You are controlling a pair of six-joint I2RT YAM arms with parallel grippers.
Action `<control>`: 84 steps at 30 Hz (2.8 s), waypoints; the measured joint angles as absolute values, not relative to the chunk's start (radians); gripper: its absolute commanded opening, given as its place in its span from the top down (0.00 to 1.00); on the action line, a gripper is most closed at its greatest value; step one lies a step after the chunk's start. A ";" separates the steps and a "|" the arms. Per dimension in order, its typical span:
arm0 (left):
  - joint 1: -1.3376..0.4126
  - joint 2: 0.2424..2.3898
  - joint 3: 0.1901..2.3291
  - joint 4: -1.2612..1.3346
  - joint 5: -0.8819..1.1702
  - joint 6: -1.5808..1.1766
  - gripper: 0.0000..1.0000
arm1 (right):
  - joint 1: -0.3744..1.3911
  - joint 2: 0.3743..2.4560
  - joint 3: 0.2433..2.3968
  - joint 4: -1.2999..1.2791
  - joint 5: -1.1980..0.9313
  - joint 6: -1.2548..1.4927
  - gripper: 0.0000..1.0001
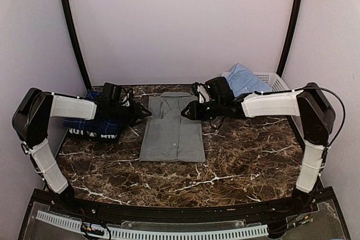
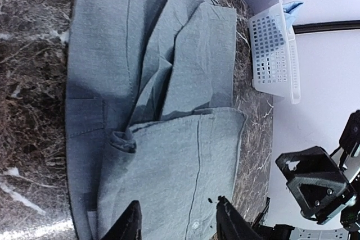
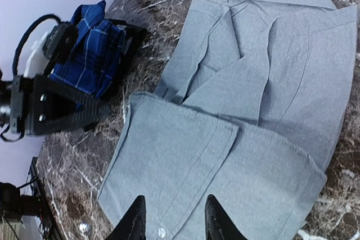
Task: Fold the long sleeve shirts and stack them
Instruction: Pick up the rectangle-folded shirt from the center of the board, then move the 2/3-rectangle-folded shirt to the center of the board, then pick up the 2/3-rectangle-folded shirt from the center of the board.
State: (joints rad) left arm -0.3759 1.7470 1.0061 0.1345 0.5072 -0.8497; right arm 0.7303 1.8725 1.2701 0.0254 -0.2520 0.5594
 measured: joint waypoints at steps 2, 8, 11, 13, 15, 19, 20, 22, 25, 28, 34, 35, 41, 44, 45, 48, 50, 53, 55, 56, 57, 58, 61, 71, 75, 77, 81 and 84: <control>-0.394 1.747 1.007 0.140 0.510 -0.843 0.63 | 0.730 1.914 1.327 0.009 -0.246 0.541 0.69; -0.444 1.829 1.084 0.165 0.536 -0.830 0.69 | 0.730 2.058 1.453 -0.041 -0.237 0.496 0.69; -0.451 1.895 1.111 0.179 0.542 -0.823 0.71 | 0.730 2.107 1.478 -0.070 -0.234 0.483 0.69; -0.451 1.943 1.119 0.183 0.540 -0.818 0.71 | 0.730 2.138 1.497 -0.087 -0.229 0.472 0.69; -0.450 1.981 1.120 0.179 0.533 -0.812 0.72 | 0.730 2.171 1.520 -0.105 -0.223 0.460 0.69; -0.447 2.017 1.119 0.178 0.517 -0.796 0.73 | 0.730 2.210 1.542 -0.125 -0.208 0.436 0.70; -0.447 2.017 1.119 0.179 0.512 -0.793 0.73 | 0.731 2.215 1.542 -0.129 -0.206 0.429 0.70; -0.447 2.017 1.114 0.186 0.511 -0.789 0.73 | 0.732 2.218 1.542 -0.132 -0.202 0.420 0.69; -0.448 2.010 1.092 0.209 0.511 -0.788 0.73 | 0.739 2.217 1.528 -0.121 -0.188 0.411 0.69; -0.460 1.967 1.031 0.223 0.505 -0.789 0.73 | 0.756 2.188 1.470 -0.085 -0.178 0.403 0.69; -0.522 1.824 0.865 0.208 0.479 -0.803 0.73 | 0.810 2.064 1.290 -0.068 -0.175 0.421 0.69; -0.537 1.789 0.826 0.204 0.467 -0.809 0.73 | 0.818 2.047 1.268 -0.069 -0.175 0.426 0.69; -0.567 1.622 0.728 0.130 0.421 -0.829 0.73 | 0.844 1.937 1.157 -0.094 -0.173 0.458 0.68; -0.566 1.565 0.727 0.108 0.398 -0.830 0.73 | 0.844 1.873 1.126 -0.109 -0.163 0.473 0.69; -0.566 1.548 0.727 0.101 0.393 -0.830 0.73 | 0.844 1.852 1.118 -0.111 -0.160 0.477 0.69; -0.566 1.517 0.727 0.078 0.382 -0.823 0.73 | 0.843 1.797 1.089 -0.107 -0.155 0.485 0.70; -0.566 1.509 0.727 0.063 0.381 -0.820 0.73 | 0.839 1.773 1.066 -0.104 -0.152 0.491 0.72; -0.566 1.499 0.725 0.046 0.382 -0.815 0.73 | 0.833 1.766 1.032 -0.097 -0.152 0.499 0.73; -0.566 1.488 0.723 0.028 0.382 -0.809 0.73 | 0.824 1.767 1.004 -0.096 -0.152 0.508 0.74; -0.566 1.482 0.721 0.020 0.382 -0.805 0.73 | 0.818 1.768 0.991 -0.093 -0.153 0.511 0.75; -0.566 1.473 0.716 0.012 0.383 -0.802 0.73 | 0.812 1.771 0.979 -0.089 -0.154 0.513 0.76; -0.566 1.466 0.711 0.004 0.383 -0.800 0.73 | 0.807 1.775 0.973 -0.086 -0.154 0.515 0.76; -0.566 1.438 0.684 -0.015 0.385 -0.793 0.73 | 0.789 1.801 0.964 -0.070 -0.160 0.526 0.76; -0.604 1.331 0.596 -0.101 0.398 -0.793 0.73 | 0.780 1.786 0.958 -0.078 -0.159 0.539 0.70; -0.622 1.282 0.565 -0.136 0.403 -0.797 0.72 | 0.789 1.717 0.941 -0.111 -0.152 0.537 0.70; -0.635 1.266 0.558 -0.153 0.404 -0.800 0.72 | 0.804 1.678 0.928 -0.128 -0.150 0.538 0.70; -0.672 1.233 0.534 -0.183 0.404 -0.813 0.71 | 0.858 1.606 0.862 -0.147 -0.148 0.561 0.70; -0.692 1.214 0.512 -0.199 0.405 -0.825 0.70 | 0.905 1.556 0.799 -0.176 -0.153 0.594 0.70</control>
